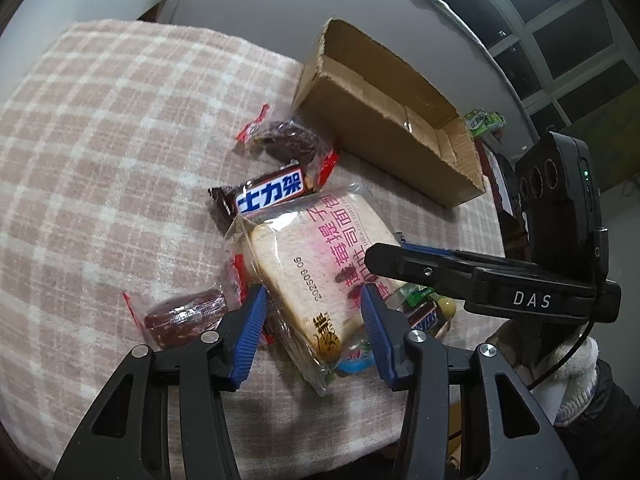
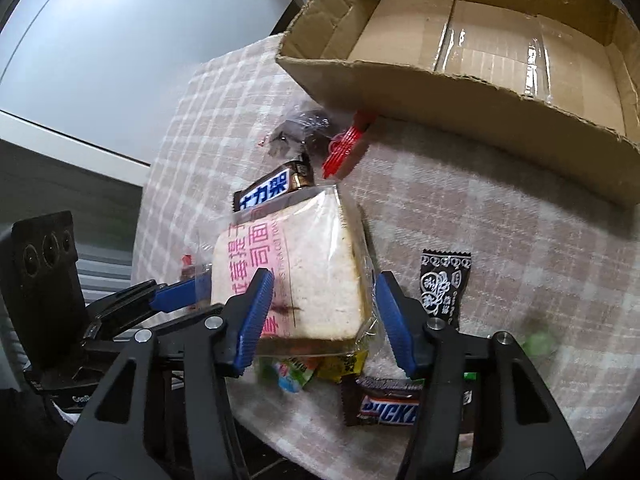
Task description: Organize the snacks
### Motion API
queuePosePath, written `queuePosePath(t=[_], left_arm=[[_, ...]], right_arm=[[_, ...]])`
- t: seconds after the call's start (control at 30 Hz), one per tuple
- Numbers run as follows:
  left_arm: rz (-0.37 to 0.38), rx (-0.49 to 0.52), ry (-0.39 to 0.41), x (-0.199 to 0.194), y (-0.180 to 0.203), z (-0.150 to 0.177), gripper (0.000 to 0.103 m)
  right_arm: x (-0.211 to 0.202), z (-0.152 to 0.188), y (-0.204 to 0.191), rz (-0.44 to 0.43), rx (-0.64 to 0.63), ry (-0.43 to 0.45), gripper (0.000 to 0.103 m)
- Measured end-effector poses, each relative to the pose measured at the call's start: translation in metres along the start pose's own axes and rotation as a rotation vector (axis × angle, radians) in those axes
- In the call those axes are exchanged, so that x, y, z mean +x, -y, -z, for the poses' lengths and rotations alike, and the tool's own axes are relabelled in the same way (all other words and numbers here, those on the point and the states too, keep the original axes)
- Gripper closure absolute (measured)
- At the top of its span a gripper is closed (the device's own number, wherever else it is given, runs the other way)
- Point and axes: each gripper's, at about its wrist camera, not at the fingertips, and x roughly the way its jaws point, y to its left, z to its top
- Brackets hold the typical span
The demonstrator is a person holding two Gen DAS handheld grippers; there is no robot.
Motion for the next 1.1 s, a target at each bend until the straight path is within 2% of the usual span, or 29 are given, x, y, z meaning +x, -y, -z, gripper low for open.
queuePosePath(t=[0.27,0.6,0.83,1.1], left_arm=[[-0.013,0.058,0.061,-0.012,0.02,-0.008,0.057],[0.035,0.127,0.131,-0.028,0.048,-0.045,0.057],[0.057,0.186,0.161,-0.021,0.067,-0.08,0.057],[0.053,0.226,0.162,-0.001,0.08,-0.109,0.057]], right_arm=[[-0.028,-0.003,-0.004,-0.013,0.009,0.055,0.047],[-0.082,-0.02,-0.013,0.01,-0.007,0.171,0.047],[-0.106,-0.045,-0.007,0.037,-0.008,0.231,0.047],[-0.11,-0.062,0.01,0.06,0.017,0.257,0.047]])
